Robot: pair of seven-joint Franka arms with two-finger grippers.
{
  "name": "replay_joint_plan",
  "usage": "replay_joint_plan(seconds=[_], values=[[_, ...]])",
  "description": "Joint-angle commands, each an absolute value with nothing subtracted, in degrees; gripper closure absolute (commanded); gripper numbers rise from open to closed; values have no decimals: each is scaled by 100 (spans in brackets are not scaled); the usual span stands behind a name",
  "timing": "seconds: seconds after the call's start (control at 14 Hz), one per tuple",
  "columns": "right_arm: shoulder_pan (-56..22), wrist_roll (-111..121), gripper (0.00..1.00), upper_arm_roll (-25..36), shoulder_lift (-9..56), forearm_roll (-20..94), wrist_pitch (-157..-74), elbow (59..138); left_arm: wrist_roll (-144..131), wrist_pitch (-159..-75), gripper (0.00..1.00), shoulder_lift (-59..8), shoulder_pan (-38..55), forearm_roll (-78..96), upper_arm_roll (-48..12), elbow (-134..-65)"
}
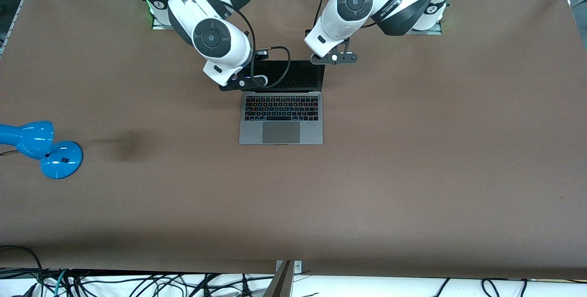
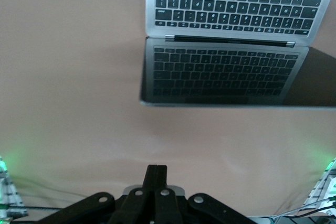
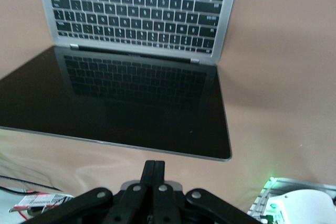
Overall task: Close laptop with both arms from behind
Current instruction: 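Lower both grippers behind the screen and press against its back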
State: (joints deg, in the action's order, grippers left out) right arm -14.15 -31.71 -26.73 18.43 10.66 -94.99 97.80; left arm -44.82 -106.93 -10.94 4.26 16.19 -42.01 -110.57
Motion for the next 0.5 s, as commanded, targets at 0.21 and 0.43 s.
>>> replay_joint_plan(seconds=[0.21, 0.43], values=[[-1371, -3199, 100, -2733, 1890, 1476, -9027, 10028, -4570, -11117, 100, -1485, 439, 1406, -4228, -11013], [-1380, -3199, 100, -2733, 1977, 1494, -9035, 10063, -4570, -11311, 100, -1652, 439, 1328, -4210, -11004]])
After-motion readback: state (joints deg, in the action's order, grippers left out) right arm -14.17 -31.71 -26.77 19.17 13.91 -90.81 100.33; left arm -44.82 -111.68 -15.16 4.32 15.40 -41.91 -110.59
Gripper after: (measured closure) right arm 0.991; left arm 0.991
